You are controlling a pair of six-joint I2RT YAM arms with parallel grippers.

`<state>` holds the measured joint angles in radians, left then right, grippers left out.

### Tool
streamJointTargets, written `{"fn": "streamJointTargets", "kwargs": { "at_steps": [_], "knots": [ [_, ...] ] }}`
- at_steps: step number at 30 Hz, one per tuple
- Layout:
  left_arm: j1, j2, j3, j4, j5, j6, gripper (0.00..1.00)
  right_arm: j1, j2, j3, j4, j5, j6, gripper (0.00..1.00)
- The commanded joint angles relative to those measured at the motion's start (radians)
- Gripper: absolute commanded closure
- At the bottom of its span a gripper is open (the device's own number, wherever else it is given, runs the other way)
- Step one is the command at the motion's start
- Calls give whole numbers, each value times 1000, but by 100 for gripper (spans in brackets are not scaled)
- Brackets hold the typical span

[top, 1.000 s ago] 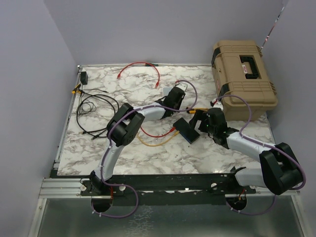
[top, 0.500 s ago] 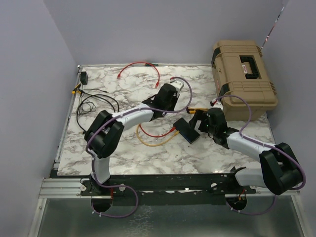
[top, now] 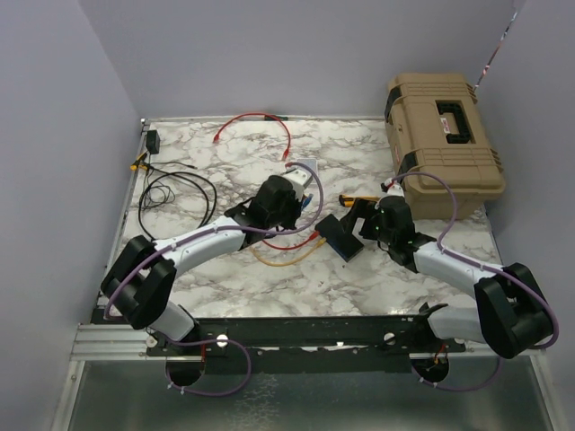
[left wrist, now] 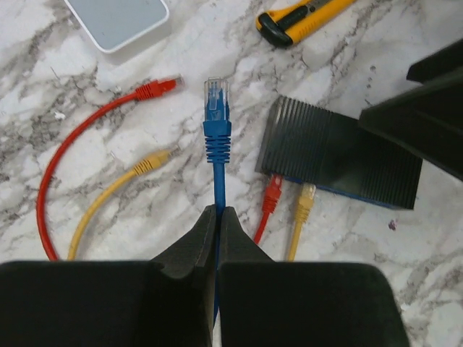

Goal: Insert the plug into the switch port
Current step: Insert the connector into the switch port.

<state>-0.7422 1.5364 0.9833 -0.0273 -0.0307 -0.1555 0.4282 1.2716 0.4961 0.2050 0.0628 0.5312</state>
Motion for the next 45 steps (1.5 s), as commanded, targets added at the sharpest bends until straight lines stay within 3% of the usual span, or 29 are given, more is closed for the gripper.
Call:
{"fn": "streamJointTargets", "kwargs": {
  "at_steps": [1,10,18,28,37,45],
  "knots": [
    [-57,-100,-94,3,9,-41,100,2,-3,-10,23,-21,-10,0],
    [-289,-216,-235,1,-143,-77,100,2,19,-3,24,-34,-8,0],
    [-472,-135,-295,53,-291,-133,100,3,44,6,25,-50,-10,0],
    [-515,37,-297,129,-354,-166,95,3,61,16,19,-57,-16,0],
    [-519,88,-256,121,-335,-193,65,2,80,25,14,-92,-17,0],
    [-513,121,-212,120,-351,-164,60,3,74,25,12,-93,-21,0]
  ]
}}
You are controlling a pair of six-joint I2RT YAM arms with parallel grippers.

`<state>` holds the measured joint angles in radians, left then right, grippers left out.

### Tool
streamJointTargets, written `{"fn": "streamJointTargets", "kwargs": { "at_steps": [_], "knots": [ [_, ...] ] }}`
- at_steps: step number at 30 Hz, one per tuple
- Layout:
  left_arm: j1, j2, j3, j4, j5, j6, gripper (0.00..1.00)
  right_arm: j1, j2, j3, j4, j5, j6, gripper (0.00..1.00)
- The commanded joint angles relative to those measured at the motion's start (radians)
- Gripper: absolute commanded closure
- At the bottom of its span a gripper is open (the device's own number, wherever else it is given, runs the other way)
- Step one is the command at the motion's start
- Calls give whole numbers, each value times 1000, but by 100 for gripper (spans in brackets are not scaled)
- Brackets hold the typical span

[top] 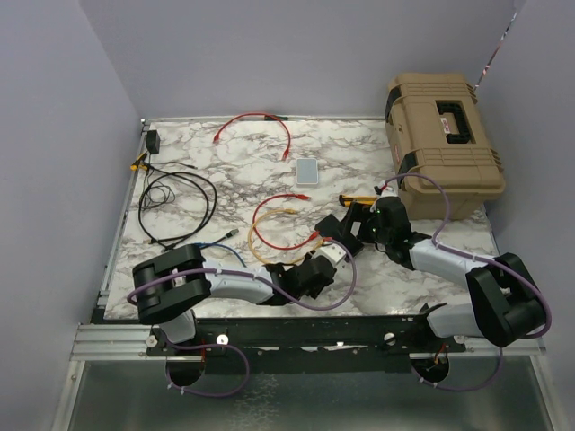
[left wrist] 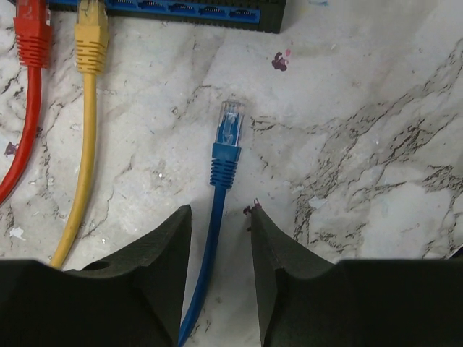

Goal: Insert the plug into the switch port
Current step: Insert the connector into the switch port.

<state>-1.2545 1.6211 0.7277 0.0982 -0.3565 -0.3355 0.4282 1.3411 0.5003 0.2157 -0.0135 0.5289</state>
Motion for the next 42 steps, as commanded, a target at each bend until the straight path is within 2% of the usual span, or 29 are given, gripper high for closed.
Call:
{"fn": "streamJointTargets", "kwargs": {
  "at_steps": [1,5,14,19,21,26,33,42],
  "knots": [
    [2,44,48,-2,-22,21,61,2,6,21,1,-18,-19,0],
    [19,68,60,21,3,31,62,3,6,21,0,-22,-20,0],
    [63,83,30,69,75,20,71,3,20,25,6,-47,-23,0],
    [74,91,14,101,112,14,81,2,31,27,10,-65,-21,0],
    [76,93,10,110,123,14,88,2,34,28,16,-76,-20,0],
    [82,79,8,114,96,17,100,3,45,32,18,-97,-21,0],
    [112,48,23,112,25,54,100,3,65,38,22,-133,-15,0],
    [122,83,85,73,-11,111,100,3,97,48,32,-185,-9,1]
  ]
}}
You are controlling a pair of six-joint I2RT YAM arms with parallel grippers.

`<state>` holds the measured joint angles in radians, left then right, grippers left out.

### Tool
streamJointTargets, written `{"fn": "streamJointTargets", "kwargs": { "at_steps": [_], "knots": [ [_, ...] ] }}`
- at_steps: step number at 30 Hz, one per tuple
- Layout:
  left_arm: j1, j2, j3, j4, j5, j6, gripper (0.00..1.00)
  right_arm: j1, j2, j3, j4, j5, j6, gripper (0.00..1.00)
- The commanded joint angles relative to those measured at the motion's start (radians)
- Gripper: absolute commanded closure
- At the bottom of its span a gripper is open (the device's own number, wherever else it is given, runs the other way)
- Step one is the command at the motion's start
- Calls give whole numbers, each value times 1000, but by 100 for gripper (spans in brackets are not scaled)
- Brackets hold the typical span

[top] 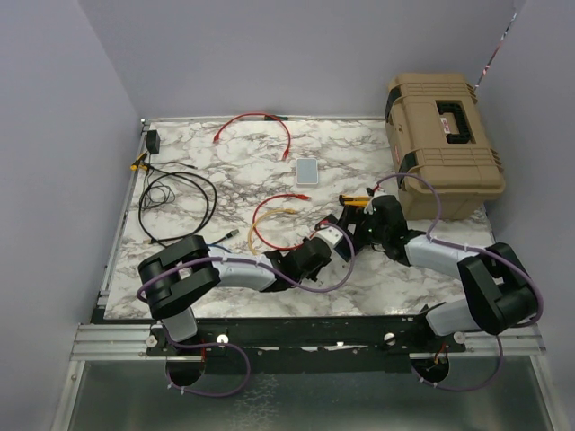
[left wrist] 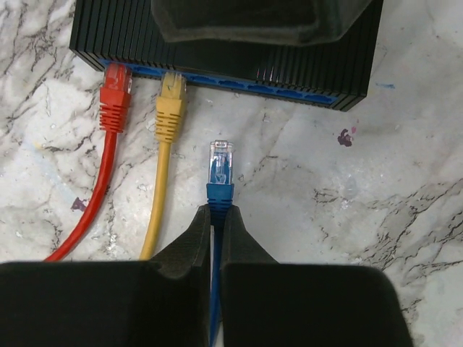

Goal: Insert the plug into the switch port
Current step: Insert the connector into the switch port.

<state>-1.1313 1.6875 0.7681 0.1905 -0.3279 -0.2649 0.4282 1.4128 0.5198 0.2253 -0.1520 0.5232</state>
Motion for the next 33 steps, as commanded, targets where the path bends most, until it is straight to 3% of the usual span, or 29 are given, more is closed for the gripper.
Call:
{"fn": "streamJointTargets", "kwargs": {
  "at_steps": [1,33],
  "knots": [
    [-1,20,50,-20,-40,45,100,2,30,30,22,-51,-3,1],
    [0,102,165,-74,-71,122,100,2,69,45,37,-126,-9,12]
  ]
}}
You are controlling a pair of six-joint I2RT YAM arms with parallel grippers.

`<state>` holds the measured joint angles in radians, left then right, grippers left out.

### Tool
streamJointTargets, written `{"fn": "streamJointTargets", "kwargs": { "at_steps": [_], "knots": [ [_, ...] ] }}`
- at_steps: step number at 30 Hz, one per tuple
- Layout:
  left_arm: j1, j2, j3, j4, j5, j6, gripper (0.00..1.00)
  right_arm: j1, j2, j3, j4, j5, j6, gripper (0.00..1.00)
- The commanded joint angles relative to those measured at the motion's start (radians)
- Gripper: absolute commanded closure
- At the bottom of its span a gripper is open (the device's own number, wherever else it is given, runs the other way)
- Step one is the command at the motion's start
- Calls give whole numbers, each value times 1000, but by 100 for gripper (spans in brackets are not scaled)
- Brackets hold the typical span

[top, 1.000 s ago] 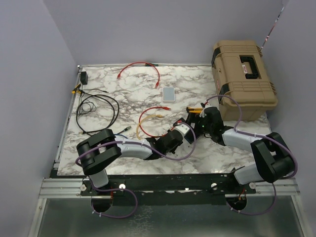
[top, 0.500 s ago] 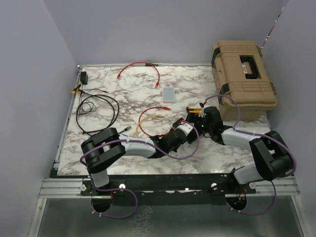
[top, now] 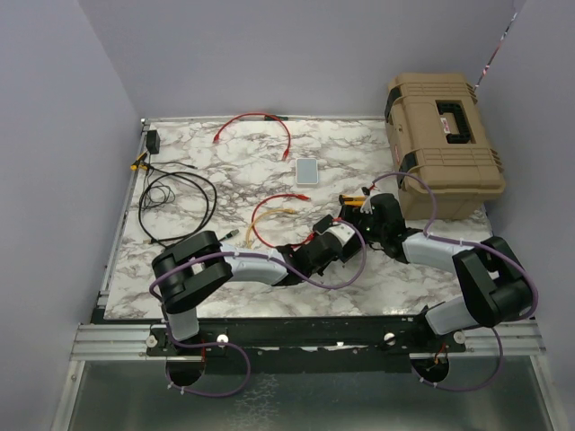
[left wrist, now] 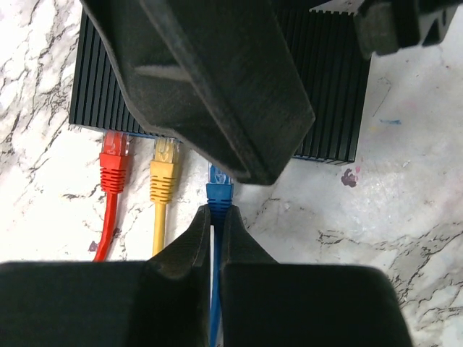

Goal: Insert the plug into the switch port
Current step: Insert the connector into the switch port.

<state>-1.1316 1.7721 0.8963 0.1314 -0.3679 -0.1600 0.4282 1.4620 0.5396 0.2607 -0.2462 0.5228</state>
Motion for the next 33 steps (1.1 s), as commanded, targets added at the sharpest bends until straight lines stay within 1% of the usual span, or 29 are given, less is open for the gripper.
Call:
{"fn": "streamJointTargets", "kwargs": {
  "at_steps": [1,9,16,23,28,33],
  "knots": [
    [0,18,38,-19,-33,17,100,3,20,25,1,-33,-9,12],
    [0,13,45,-20,-43,29,100,3,32,29,5,-53,-10,13],
    [0,20,66,-20,-49,62,100,3,60,37,25,-127,-21,17],
    [11,-26,46,-7,-27,118,100,2,98,46,60,-245,-48,23],
    [32,-42,33,20,-26,113,100,3,131,56,77,-318,-53,31],
    [47,-45,54,32,-36,101,100,2,149,60,92,-364,-56,37]
  ]
}}
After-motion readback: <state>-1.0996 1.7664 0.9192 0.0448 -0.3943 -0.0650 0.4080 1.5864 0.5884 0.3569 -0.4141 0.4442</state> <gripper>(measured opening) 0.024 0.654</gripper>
